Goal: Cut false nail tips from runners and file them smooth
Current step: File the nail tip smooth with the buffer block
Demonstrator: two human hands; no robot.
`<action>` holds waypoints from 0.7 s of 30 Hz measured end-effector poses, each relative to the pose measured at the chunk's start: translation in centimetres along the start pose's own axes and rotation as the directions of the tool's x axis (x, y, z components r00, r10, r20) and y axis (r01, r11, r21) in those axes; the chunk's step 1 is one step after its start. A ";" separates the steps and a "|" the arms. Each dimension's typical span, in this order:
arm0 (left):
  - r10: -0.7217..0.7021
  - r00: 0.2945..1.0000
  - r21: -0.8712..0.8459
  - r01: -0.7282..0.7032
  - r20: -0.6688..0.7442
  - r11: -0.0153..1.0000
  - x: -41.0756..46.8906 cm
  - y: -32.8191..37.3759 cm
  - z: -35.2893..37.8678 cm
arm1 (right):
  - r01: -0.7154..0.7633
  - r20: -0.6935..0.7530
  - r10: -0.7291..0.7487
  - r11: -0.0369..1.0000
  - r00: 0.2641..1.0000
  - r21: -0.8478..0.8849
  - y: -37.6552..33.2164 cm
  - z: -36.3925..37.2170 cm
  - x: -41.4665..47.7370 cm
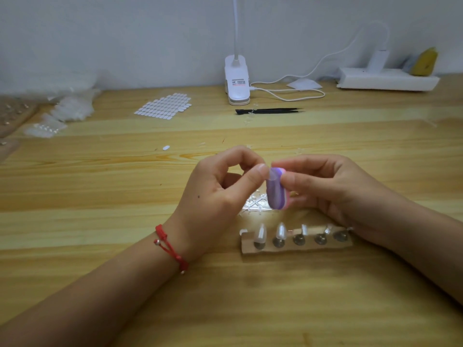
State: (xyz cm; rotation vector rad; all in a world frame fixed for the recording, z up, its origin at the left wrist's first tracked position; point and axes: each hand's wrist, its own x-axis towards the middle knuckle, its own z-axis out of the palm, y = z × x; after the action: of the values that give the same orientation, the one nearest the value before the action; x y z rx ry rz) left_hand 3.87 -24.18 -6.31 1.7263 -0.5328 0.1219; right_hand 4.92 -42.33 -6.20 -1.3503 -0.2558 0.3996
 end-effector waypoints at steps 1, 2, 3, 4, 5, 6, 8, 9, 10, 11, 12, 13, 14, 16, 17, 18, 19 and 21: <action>-0.002 1.000 0.007 0.001 0.014 1.000 0.0 0.0 0.1 | 0.009 -0.020 -0.009 0.999 1.000 0.033 0.0 -0.1 0.0; -0.002 1.000 0.010 0.002 0.022 1.000 0.0 0.0 0.1 | 0.020 -0.039 -0.017 0.998 0.999 0.066 0.0 -0.2 0.0; -0.003 1.000 0.003 0.003 0.016 1.000 0.0 0.0 0.1 | 0.025 -0.044 -0.021 0.997 0.999 0.077 0.0 -0.2 0.0; -0.005 1.000 -0.009 0.005 -0.001 1.000 0.0 0.0 0.1 | 0.018 -0.032 -0.016 0.998 0.999 0.058 0.0 -0.2 0.0; -0.007 1.000 -0.022 0.006 -0.017 1.000 0.0 0.0 0.0 | 0.006 -0.005 -0.006 1.000 1.000 0.018 0.0 -0.1 0.0; -0.008 1.000 -0.028 0.007 -0.025 1.000 0.0 0.0 0.0 | -0.002 0.021 0.003 1.000 1.000 -0.022 0.1 0.0 0.0; -0.007 1.000 -0.009 0.007 0.001 1.000 0.0 0.0 0.0 | 0.003 0.010 -0.003 1.000 1.000 -0.019 0.1 0.0 0.0; -0.007 1.000 0.005 0.007 0.026 1.000 0.0 0.0 0.1 | 0.014 -0.017 -0.014 1.000 1.000 0.015 0.1 -0.1 0.0; -0.008 0.999 0.011 0.008 0.042 1.000 -0.1 0.0 0.2 | 0.023 -0.032 -0.022 0.999 0.999 0.038 0.1 -0.2 0.0; -0.010 0.999 0.007 0.010 0.041 1.000 -0.1 0.0 0.2 | 0.020 -0.027 -0.019 0.999 0.999 0.039 0.1 -0.2 0.0; -0.013 1.000 -0.006 0.013 0.026 1.000 -0.1 0.0 0.1 | 0.008 -0.006 -0.008 1.000 1.000 0.021 0.1 -0.2 0.0; -0.015 1.000 -0.019 0.016 0.007 1.000 -0.1 -0.1 0.1 | -0.004 0.015 0.004 1.000 1.000 -0.002 0.1 -0.1 0.0; -0.017 1.000 -0.022 0.017 -0.002 1.000 0.0 -0.1 0.0 | -0.012 0.024 0.012 1.000 1.000 -0.016 0.1 -0.1 0.0; -0.015 0.999 0.004 0.015 0.035 1.000 -0.1 0.0 0.2 | -0.002 -0.002 0.002 1.000 1.000 0.004 0.2 -0.1 0.0; -0.016 0.998 0.013 0.016 0.056 1.000 -0.1 0.0 0.2 | 0.008 -0.017 -0.008 1.000 1.000 0.022 0.2 -0.2 0.0; -0.022 0.998 0.007 0.021 0.052 1.000 -0.1 0.0 0.2 | 0.013 -0.024 -0.012 0.999 1.000 0.035 0.2 -0.1 0.0; -0.031 0.999 -0.016 0.031 0.020 0.999 0.0 -0.1 0.1 | 0.010 -0.023 -0.009 0.999 1.000 0.036 0.2 -0.1 0.0; -0.056 0.997 -0.060 0.053 -0.051 0.997 0.1 -0.2 -0.1 | -0.007 -0.007 0.007 1.000 1.000 0.010 0.2 0.0 0.0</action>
State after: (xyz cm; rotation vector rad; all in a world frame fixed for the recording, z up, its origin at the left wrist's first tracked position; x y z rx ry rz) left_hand 4.06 -24.12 -6.42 1.6740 -0.4461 0.1120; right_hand 4.91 -42.27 -6.38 -1.3433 -0.2427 0.4012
